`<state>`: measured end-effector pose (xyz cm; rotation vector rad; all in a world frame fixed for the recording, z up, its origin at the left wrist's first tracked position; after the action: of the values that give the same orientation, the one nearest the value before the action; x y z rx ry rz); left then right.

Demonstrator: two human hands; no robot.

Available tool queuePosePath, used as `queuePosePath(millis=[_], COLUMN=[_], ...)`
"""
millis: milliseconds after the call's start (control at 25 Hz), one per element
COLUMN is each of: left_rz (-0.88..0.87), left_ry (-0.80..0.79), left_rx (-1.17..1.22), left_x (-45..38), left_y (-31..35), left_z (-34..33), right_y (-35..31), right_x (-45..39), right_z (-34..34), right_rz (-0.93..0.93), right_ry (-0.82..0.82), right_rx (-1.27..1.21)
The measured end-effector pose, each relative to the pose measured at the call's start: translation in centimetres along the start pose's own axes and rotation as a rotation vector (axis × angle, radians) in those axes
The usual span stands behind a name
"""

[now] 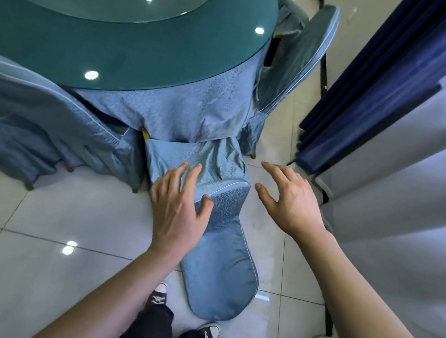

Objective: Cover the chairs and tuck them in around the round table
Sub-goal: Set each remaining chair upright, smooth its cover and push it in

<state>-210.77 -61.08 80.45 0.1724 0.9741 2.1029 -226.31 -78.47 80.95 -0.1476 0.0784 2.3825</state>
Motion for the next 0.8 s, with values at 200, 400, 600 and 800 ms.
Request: queuePosePath(millis=[200, 400, 600, 800], left_rz=[0.018, 0.051, 0.1, 0.185], left_ry=[0.029, 0.023, 0.042, 0.104], left_rx=[-0.015, -0.011, -0.05, -0.081], left_x=[1.5, 2.5, 3.8, 6.3], left_y=[-1.0, -2.2, -2.6, -2.3], left_z=[0.1, -0.9, -1.7, -4.0], right_y=[-1.4, -2.2, -2.1, -0.8], right_x=[0.5, 0.6, 0.7, 0.3], right_z=[-1.0, -2.2, -3.4, -5.1], right_rz=[0.032, 0.037, 0.096, 0.213], right_ry=[-0.023, -0.044, -0.063, -0.088], right_rx=[0.0, -0.008, -0.025, -0.057])
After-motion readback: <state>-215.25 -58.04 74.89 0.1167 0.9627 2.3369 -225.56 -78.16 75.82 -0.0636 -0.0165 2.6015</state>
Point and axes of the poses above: each hand's wrist, its own x-axis away from the middle knuckle, its own z-axis out of the back of the hand, y = z × x, the point moved 9 cm from there along -x, towards the middle knuckle, and after that the axes turned 15 degrees about x, right-handed, at the moved point
